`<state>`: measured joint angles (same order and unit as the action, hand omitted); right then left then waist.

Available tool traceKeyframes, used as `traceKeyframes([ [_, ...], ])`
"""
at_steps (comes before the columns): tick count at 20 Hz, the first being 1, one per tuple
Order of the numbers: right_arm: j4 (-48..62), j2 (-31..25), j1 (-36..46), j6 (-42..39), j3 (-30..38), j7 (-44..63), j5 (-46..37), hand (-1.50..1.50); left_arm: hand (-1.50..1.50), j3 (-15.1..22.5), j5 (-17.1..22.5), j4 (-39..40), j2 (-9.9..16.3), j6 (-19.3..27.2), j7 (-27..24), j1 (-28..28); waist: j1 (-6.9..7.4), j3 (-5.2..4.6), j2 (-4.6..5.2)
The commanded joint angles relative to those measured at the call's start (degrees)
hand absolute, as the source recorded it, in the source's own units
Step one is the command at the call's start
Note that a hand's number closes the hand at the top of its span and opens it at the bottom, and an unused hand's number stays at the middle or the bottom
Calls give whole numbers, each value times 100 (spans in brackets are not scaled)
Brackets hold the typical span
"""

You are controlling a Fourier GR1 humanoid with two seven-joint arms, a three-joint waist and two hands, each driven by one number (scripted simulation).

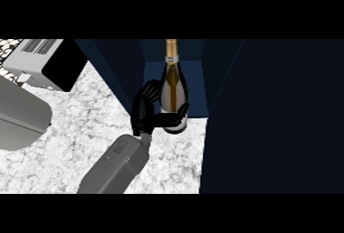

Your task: Pick up the wine, place it into the cabinet and close the cabinet

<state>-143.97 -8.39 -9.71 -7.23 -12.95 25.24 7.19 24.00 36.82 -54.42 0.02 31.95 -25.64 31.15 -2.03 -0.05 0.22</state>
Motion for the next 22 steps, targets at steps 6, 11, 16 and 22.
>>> traceKeyframes([
  [6,-1029,34,-288,16,48,417,614,-150,150,55,1048,965,-2,-42,-418,668,-50,1,3],
  [11,-1142,-54,-271,-49,204,580,853,-150,150,-155,1081,1396,-2,-322,-317,1034,-5,2,1],
  [16,-994,-7,-470,-229,104,333,828,-150,150,-118,1519,1645,-2,76,-296,1597,-101,4,3],
  [22,-642,201,-71,-87,-23,300,581,-150,150,-555,1447,2631,-3,-379,-417,2239,-80,-1,42],
])
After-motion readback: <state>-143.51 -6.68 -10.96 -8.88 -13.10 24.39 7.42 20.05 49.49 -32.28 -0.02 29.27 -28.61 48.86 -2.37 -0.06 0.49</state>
